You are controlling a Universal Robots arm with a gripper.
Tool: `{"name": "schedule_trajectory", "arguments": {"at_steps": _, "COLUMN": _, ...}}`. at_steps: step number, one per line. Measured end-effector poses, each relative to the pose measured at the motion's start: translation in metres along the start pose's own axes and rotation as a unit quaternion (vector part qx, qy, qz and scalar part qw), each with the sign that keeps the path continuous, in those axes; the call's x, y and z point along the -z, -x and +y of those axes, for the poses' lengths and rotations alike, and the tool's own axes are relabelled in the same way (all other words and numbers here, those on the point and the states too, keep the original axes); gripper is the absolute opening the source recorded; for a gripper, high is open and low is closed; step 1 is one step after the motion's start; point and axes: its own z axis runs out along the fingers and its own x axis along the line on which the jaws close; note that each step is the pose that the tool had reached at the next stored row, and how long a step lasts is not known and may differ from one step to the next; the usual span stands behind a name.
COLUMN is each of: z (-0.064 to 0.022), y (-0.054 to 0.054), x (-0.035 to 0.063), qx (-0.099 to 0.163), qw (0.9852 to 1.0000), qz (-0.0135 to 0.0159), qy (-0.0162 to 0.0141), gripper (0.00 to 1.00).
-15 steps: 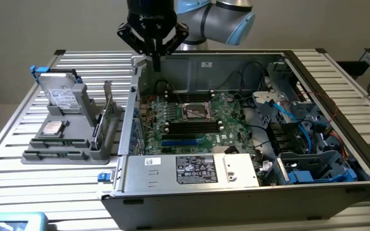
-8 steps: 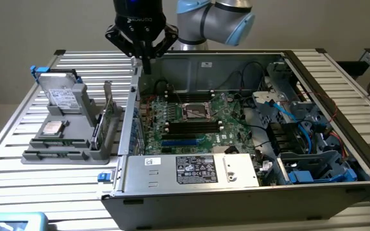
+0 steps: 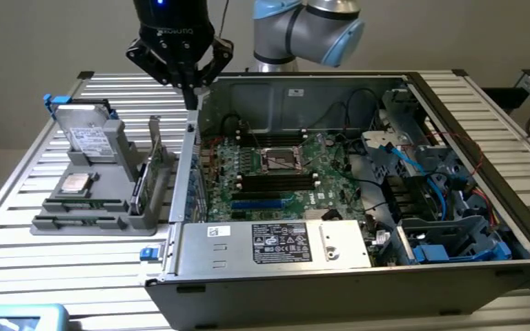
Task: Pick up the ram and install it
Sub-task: 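Reach for the ram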
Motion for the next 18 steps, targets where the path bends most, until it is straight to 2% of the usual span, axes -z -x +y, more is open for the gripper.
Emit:
{"name": "schedule_trajectory", "arguments": {"at_steps": 3, "z": -0.003, "y": -0.011, "x": 0.0, "qx": 0.0, "qw": 1.0, "qz": 0.0002, "qy": 0.0003, "gripper": 0.11}}
{"name": "schedule_trajectory", "arguments": {"at_steps": 11, "z": -0.0101, "y": -0.03, "x": -0.0067, "qx": 0.0, "qw": 1.0, "qz": 0.0056, "qy": -0.0001, "gripper": 0.11}}
{"name": "schedule_trajectory", "arguments": {"at_steps": 15, "z": -0.0133, "y": -0.037, "x": -0.0128, "qx": -0.001, "qw": 1.0, "qz": 0.0099, "qy": -0.0004, "gripper": 0.11}}
{"name": "schedule_trajectory", "arguments": {"at_steps": 18, "z": -0.0164, "y": -0.041, "x": -0.0172, "qx": -0.001, "qw": 0.9999, "qz": 0.0105, "qy": -0.0006, "gripper": 0.11}}
